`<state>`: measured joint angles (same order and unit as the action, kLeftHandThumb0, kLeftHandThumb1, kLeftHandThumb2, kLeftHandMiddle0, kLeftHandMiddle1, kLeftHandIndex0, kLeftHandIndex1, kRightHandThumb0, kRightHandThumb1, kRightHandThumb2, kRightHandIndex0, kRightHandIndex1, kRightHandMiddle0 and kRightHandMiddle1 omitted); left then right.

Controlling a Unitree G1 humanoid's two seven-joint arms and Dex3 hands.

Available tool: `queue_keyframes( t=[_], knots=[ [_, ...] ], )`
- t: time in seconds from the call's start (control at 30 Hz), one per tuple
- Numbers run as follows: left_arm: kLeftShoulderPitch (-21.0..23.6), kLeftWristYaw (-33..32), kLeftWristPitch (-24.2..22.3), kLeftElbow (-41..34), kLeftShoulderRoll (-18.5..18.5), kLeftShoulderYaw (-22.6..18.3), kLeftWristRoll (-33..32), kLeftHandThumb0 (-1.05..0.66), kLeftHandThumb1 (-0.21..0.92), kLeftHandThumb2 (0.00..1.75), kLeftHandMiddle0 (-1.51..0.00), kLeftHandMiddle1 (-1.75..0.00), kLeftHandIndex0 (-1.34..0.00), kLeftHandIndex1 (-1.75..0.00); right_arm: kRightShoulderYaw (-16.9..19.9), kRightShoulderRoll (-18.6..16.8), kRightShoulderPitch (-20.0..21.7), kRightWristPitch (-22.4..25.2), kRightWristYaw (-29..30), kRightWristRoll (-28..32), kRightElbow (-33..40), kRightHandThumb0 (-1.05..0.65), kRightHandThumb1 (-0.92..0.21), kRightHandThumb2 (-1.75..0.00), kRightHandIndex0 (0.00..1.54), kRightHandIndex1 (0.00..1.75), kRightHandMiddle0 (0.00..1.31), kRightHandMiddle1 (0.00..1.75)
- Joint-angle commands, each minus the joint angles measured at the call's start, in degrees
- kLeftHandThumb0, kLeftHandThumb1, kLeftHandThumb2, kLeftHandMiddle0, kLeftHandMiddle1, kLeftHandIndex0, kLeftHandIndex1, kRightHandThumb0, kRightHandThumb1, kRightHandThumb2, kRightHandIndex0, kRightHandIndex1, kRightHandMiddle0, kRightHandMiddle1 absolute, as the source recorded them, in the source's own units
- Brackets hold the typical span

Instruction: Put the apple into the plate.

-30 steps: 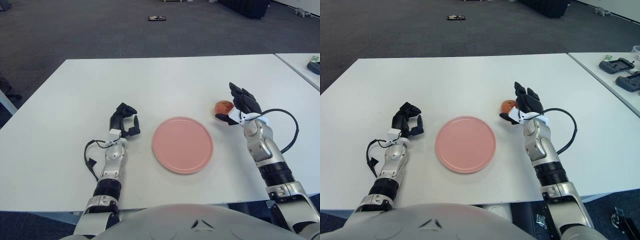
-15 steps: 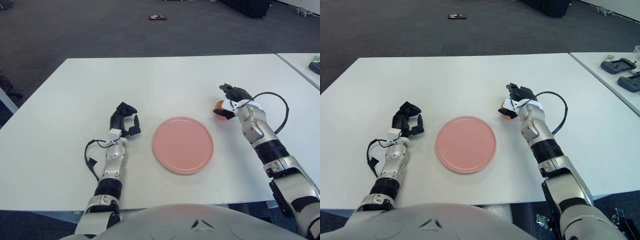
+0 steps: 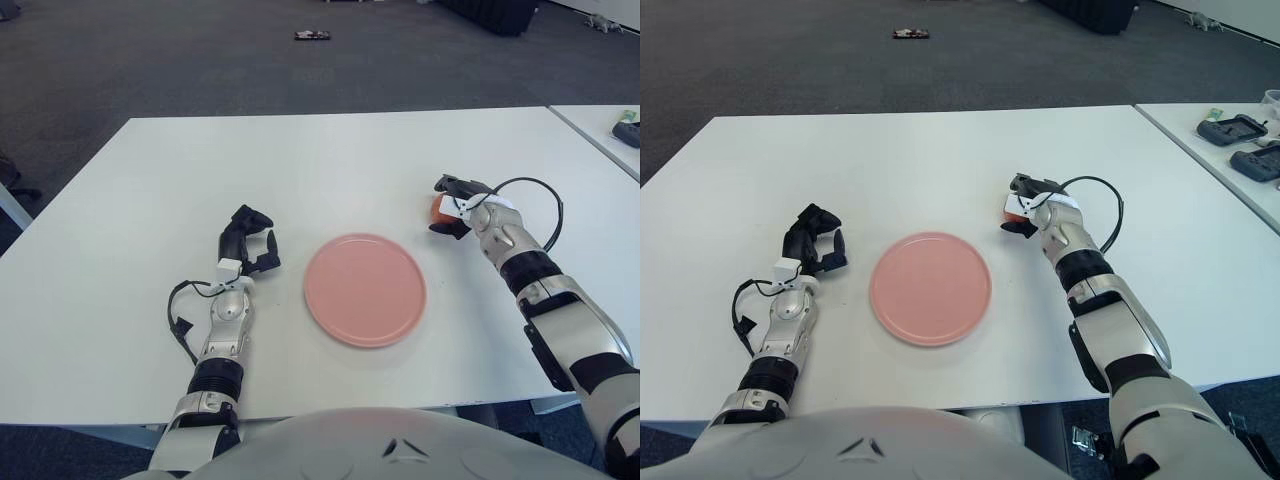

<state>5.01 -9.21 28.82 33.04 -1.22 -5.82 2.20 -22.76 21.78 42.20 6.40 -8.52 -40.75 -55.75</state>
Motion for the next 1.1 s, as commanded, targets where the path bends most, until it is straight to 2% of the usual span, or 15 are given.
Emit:
queue_keyframes(
  t=[0.0, 0.1, 0.2, 0.33, 0.57, 1.07],
  knots=[
    [-3.36, 0.15, -3.01, 2.79, -0.60, 0.02, -0.45, -0.52, 0.23, 1.44, -1.29, -1.75, -0.69, -1.75, -1.50, -2.47, 1.51, 0.08, -1.00, 0.64, -7.80, -0.66, -0.38, -1.04, 0.00, 0.37, 0.00, 0.76],
    [-3.34, 0.28, -3.04, 2.89, -0.54, -0.04, -0.54, -0.52, 0.23, 1.44, -1.29, -1.75, -0.69, -1.75, -2.06, -3.20, 2.22, -1.61, 0.96, 0.55, -13.86, -0.65, -0.39, -1.05, 0.00, 0.38, 0.00, 0.74],
    [-3.40, 0.21, -2.94, 2.85, -0.55, -0.05, -0.48, -0.52, 0.23, 1.44, -1.29, -1.75, -0.69, -1.75, -2.63, -3.49, 2.92, -2.39, 1.62, 0.69, -16.29, -0.66, -0.41, -1.04, 0.00, 0.41, 0.00, 0.73],
    [-3.63, 0.86, -2.94, 2.62, -0.26, 0.01, -0.68, -0.52, 0.23, 1.44, -1.29, -1.75, -0.69, -1.75, -3.85, -3.96, 4.22, -1.34, -0.05, 0.51, -16.59, -0.67, -0.45, -1.01, 0.00, 0.45, 0.00, 0.72],
    [-3.91, 0.08, -2.35, 2.30, -0.16, 0.00, -0.07, -0.52, 0.22, 1.45, -1.31, -1.75, -0.70, -1.75, -4.62, -4.19, 4.13, -1.03, -0.15, 1.36, -17.32, -0.67, -0.47, -1.00, 0.00, 0.52, 0.00, 0.74],
    [-3.73, 0.59, -2.95, 2.28, 0.04, -0.14, -0.33, -0.53, 0.21, 1.46, -1.33, -1.75, -0.70, -1.75, -5.23, -2.68, 3.33, -2.94, -0.09, 1.82, -17.60, -0.67, -0.49, -1.00, 0.00, 0.85, 0.00, 0.96]
  ],
)
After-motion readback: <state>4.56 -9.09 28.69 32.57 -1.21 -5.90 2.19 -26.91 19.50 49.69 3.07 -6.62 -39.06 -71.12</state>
